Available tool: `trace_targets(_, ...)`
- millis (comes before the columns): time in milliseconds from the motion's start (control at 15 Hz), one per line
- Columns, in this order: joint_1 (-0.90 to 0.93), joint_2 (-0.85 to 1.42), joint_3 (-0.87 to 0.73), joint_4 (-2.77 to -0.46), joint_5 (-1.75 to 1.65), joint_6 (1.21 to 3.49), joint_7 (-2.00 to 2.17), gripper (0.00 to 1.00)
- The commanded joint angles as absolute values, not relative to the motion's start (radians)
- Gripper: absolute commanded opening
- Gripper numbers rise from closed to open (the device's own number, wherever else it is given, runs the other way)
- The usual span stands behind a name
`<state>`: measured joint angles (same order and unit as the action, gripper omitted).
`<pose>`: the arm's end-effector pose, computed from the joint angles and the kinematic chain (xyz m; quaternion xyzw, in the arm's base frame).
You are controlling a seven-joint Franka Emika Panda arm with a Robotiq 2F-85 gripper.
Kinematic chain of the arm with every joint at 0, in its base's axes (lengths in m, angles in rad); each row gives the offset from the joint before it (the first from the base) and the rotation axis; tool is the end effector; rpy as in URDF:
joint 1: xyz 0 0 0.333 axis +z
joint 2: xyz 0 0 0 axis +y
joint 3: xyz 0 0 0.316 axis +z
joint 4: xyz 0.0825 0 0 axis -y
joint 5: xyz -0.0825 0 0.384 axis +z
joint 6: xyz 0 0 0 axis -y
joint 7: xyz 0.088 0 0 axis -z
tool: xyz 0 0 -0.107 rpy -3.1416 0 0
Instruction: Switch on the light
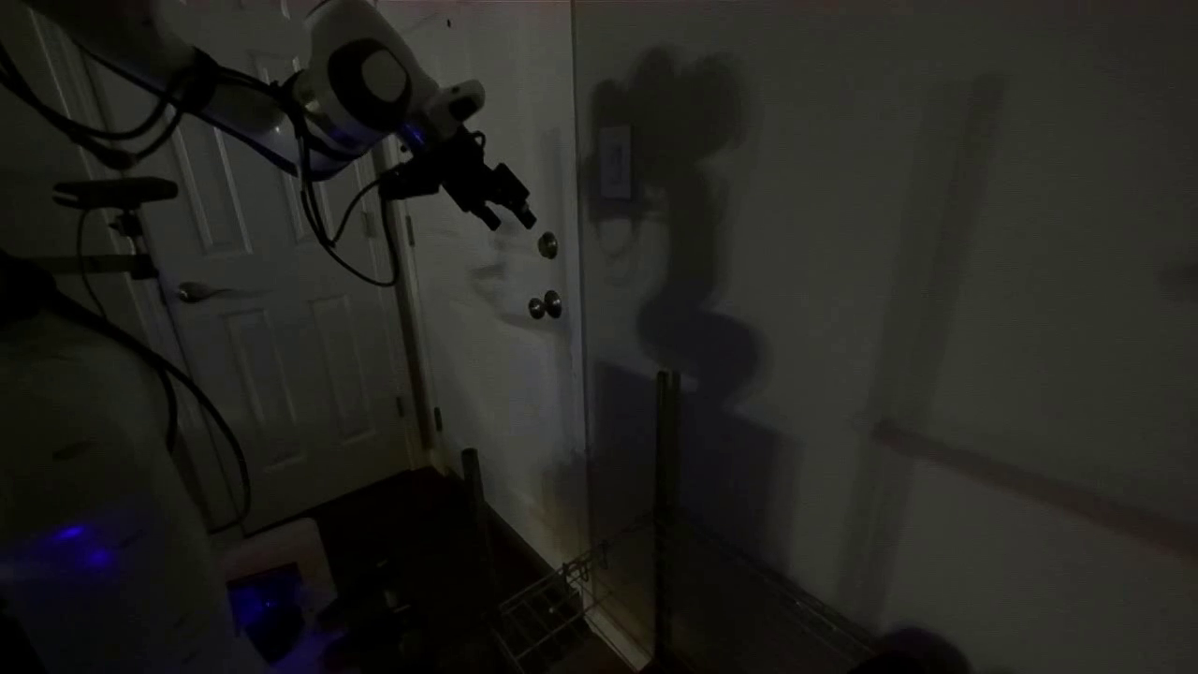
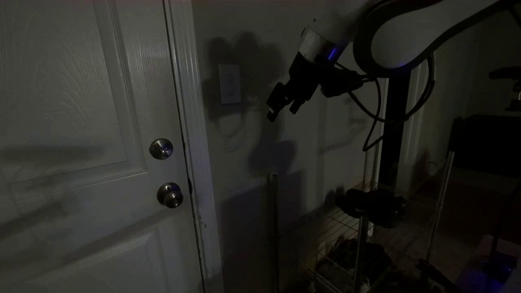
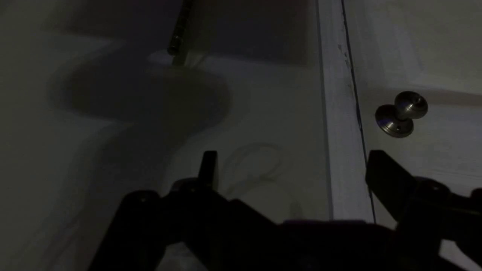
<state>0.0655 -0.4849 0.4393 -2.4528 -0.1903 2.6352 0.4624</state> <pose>0.3885 0.2411 0.5257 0.9354 0.0937 0.3407 0.0133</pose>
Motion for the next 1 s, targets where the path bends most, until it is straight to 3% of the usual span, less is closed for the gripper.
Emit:
trace_targets(0,0.068,-0.485,0.437,-2.452,-0.190,2.634,0.460,1.00)
trace_targets(600,-0.095,-0.385,0.564,-2.341,-0.376,2.639,0.583,1.00)
trace_targets(667,-0.123,-0.369,0.581,-2.315,-0.417,2.642,0.611,0.75)
trace_targets(733,-0.151,-0.353,0.598,-2.285,-0.465,2.641,0.641,0.73)
trace_targets(933,-0.233,-0.310,0.655,-2.211,-0.576,2.642,0.724,0.53)
